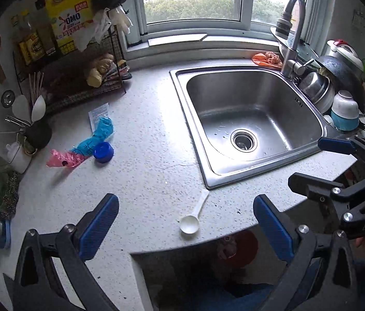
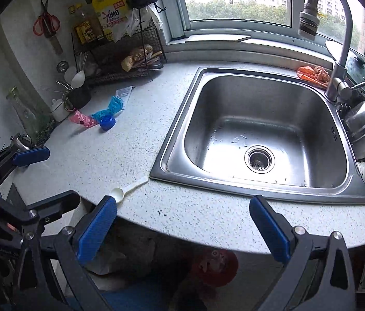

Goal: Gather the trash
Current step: 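Raise both tools back up to the counter, then grasp the blue and pink plastic bags with the left gripper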

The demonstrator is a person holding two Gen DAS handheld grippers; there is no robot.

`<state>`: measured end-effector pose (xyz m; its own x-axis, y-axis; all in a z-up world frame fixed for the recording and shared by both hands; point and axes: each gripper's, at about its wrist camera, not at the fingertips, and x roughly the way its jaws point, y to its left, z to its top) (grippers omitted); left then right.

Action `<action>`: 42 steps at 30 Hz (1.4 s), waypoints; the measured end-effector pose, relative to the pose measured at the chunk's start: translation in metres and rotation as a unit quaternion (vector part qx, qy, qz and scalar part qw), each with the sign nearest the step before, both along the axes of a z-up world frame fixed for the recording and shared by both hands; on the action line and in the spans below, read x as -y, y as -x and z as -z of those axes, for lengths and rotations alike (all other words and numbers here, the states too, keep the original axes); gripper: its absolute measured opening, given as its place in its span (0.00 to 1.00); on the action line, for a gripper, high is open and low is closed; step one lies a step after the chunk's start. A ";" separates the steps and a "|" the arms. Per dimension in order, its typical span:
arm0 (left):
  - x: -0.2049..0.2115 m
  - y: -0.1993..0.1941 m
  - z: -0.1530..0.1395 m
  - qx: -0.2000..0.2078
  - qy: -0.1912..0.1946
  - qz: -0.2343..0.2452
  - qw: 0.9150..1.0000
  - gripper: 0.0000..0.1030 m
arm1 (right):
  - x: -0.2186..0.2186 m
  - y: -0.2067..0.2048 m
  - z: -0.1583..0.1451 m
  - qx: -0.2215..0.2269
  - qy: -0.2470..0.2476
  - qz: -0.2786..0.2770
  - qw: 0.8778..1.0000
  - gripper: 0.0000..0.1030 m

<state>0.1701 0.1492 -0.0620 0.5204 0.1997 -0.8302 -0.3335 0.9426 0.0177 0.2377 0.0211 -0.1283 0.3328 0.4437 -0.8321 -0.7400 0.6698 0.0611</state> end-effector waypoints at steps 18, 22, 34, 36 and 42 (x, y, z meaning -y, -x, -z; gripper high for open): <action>-0.198 -0.046 0.024 -0.065 0.013 0.019 0.998 1.00 | -0.154 -0.045 0.039 -0.030 0.053 -0.066 0.996 0.99; -0.233 -0.059 0.041 -0.087 0.011 0.052 0.995 1.00 | -0.166 -0.050 0.051 -0.037 0.073 -0.060 0.995 0.99; -0.272 -0.086 0.120 -0.168 0.000 0.147 0.975 0.81 | -0.172 -0.063 0.079 -0.067 0.125 -0.010 0.990 0.99; -0.271 -0.088 0.130 -0.175 0.001 0.162 0.971 0.73 | -0.171 -0.064 0.080 -0.069 0.131 -0.004 0.989 0.99; -0.277 -0.091 0.143 -0.171 0.025 0.165 0.971 0.63 | -0.167 -0.063 0.083 -0.075 0.140 0.013 0.987 0.99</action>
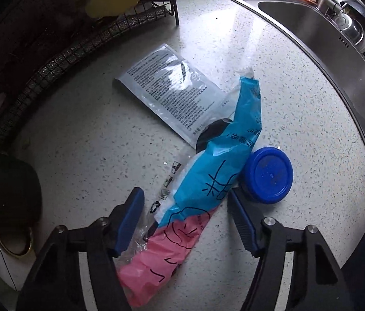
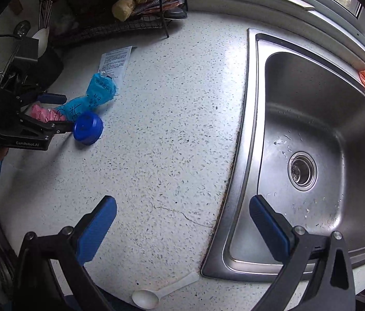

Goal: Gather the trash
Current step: 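Grasp the blue and pink plastic bags with the left gripper, then grasp the white plastic scoop handle with the right gripper while left holds the bags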

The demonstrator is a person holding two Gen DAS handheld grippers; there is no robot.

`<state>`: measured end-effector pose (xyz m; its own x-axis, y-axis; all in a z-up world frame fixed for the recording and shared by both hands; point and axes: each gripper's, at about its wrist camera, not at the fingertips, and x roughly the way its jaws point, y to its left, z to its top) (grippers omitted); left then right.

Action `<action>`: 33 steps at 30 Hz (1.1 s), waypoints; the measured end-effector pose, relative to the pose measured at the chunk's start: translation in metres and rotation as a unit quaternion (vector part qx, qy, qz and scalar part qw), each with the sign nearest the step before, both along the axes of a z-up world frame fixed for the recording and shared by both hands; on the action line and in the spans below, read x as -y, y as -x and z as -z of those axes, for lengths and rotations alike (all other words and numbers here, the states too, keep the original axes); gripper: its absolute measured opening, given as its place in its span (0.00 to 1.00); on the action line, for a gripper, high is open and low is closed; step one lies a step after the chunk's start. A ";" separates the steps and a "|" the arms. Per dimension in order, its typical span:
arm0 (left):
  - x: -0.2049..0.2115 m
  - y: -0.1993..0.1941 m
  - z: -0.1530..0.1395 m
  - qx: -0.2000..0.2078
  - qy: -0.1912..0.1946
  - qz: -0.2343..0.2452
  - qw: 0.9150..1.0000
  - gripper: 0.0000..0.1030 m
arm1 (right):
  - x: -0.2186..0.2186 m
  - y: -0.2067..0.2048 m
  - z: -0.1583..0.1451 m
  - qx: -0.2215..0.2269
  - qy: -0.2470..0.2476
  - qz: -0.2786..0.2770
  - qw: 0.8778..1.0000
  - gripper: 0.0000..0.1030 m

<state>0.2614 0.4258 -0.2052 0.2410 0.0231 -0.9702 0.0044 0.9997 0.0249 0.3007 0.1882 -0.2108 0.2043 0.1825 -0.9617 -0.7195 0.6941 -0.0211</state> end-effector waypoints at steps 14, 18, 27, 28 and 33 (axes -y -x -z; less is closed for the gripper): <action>0.001 0.041 -0.003 0.008 0.023 -0.080 0.997 0.15 | 0.008 0.005 -0.006 0.001 -0.018 0.003 1.000 0.99; 0.006 0.071 -0.016 0.019 0.025 -0.120 0.992 0.14 | 0.011 0.009 -0.010 0.002 -0.022 0.000 1.000 0.99; 0.043 0.124 -0.058 0.057 0.027 -0.158 0.985 0.14 | 0.030 0.015 -0.013 -0.043 -0.033 0.056 0.997 0.99; 0.051 0.123 -0.062 0.055 0.029 -0.157 0.986 0.14 | 0.032 0.018 -0.009 -0.047 -0.025 0.061 0.997 0.99; 0.079 0.124 -0.056 0.040 0.047 -0.138 0.989 0.14 | 0.039 0.031 0.010 -0.078 0.000 0.086 0.993 0.98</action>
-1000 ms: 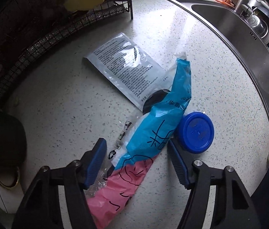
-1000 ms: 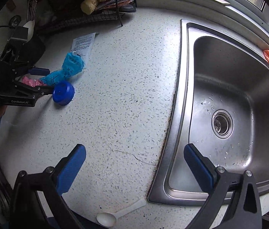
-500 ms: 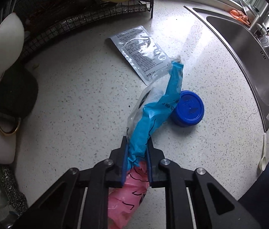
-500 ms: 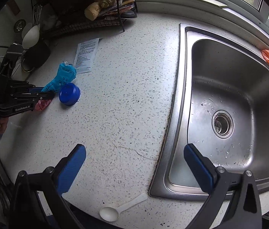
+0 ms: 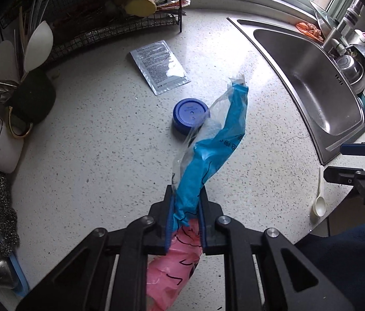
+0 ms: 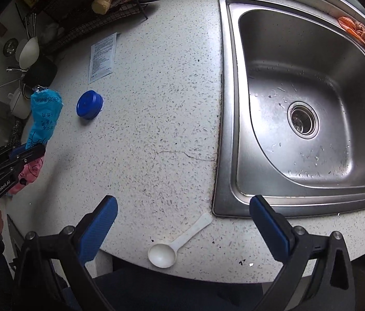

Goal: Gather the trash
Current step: 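Grasp the white plastic scoop handle with the right gripper while left holds the bags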

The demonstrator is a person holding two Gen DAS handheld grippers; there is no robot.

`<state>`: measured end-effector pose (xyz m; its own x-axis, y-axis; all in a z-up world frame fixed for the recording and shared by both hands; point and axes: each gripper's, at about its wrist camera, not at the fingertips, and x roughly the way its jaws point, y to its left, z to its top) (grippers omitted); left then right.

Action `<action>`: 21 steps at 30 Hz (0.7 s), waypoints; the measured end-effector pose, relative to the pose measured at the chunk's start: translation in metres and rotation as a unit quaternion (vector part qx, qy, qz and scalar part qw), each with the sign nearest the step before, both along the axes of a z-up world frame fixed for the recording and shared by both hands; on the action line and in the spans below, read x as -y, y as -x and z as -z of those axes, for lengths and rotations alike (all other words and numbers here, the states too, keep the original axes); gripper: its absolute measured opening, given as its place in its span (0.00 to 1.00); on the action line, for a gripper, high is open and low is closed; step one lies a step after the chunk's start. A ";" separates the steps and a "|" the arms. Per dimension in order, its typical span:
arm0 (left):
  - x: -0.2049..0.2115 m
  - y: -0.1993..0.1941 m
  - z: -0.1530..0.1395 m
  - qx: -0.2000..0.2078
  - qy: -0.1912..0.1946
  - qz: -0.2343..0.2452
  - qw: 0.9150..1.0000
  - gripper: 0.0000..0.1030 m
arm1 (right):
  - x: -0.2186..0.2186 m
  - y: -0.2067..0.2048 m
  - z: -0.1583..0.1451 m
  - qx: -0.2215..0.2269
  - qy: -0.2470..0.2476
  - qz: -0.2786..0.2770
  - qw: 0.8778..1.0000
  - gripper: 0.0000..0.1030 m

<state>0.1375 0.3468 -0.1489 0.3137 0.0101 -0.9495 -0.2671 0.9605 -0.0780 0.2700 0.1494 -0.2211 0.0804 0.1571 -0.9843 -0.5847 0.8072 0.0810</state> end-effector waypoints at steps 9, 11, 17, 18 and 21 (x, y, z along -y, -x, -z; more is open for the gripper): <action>0.029 0.006 0.002 -0.007 0.026 0.020 0.999 0.14 | 0.009 0.018 0.035 -0.047 0.038 0.014 0.998 0.71; 0.041 0.001 0.009 -0.014 0.018 0.030 0.999 0.14 | 0.006 0.019 0.034 -0.040 0.039 0.012 0.998 0.67; 0.059 -0.004 0.017 -0.023 0.025 0.043 0.999 0.14 | -0.010 0.022 0.031 -0.019 0.062 -0.008 0.998 0.56; 0.061 -0.006 0.018 -0.024 0.025 0.044 0.998 0.14 | -0.012 0.024 0.031 -0.017 0.065 -0.013 0.998 0.51; 0.066 -0.007 0.020 -0.026 0.030 0.053 0.998 0.14 | -0.013 0.031 0.032 -0.017 0.081 -0.020 0.996 0.45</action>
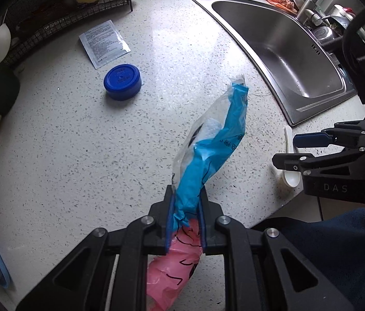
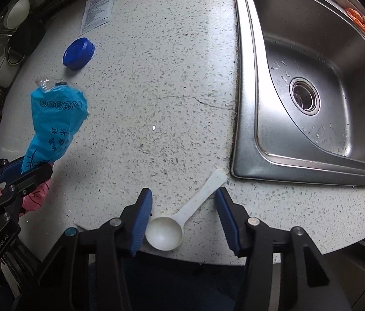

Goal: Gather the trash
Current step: 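Grasp the white plastic scoop handle with the right gripper while left holds the bags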

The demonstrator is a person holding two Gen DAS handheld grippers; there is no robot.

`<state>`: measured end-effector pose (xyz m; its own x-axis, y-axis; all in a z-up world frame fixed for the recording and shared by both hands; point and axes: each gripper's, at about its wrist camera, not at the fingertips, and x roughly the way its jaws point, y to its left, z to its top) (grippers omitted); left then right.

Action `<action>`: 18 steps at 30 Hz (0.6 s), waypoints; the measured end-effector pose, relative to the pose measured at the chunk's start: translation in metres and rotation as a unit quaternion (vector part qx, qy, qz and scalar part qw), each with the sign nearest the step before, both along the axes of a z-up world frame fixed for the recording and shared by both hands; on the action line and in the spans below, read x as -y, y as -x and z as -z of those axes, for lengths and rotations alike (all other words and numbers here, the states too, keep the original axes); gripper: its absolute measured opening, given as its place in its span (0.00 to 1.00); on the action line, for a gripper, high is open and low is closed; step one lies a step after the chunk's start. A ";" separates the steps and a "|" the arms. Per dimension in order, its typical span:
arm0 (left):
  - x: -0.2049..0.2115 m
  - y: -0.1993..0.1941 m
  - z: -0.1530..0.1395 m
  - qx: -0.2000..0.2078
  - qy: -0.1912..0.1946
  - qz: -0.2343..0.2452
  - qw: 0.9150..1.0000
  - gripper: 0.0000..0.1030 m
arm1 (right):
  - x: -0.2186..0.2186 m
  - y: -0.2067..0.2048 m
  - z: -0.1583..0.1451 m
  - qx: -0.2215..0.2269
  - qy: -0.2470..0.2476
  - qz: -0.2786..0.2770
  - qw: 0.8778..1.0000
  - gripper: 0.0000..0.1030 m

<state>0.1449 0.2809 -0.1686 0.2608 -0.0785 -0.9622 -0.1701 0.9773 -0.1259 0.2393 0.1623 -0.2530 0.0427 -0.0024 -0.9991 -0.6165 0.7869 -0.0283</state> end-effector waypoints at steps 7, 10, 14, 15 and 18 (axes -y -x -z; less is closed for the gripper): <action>0.000 -0.004 0.010 -0.007 0.006 0.002 1.000 0.14 | -0.004 0.002 0.000 0.005 -0.007 -0.015 1.000 0.19; 0.001 -0.004 0.011 -0.009 0.002 0.000 1.000 0.14 | -0.008 0.008 0.001 0.005 -0.012 -0.035 0.999 0.10; 0.002 -0.003 0.009 -0.010 0.000 -0.005 1.000 0.14 | -0.015 0.009 0.001 0.006 -0.024 -0.053 0.998 0.09; 0.002 -0.003 0.009 -0.011 0.000 -0.008 1.000 0.14 | -0.015 0.008 0.001 0.005 -0.028 -0.056 0.998 0.09; 0.001 -0.002 0.004 -0.012 -0.002 -0.021 1.000 0.14 | -0.016 0.009 -0.003 0.007 -0.040 -0.066 0.997 0.09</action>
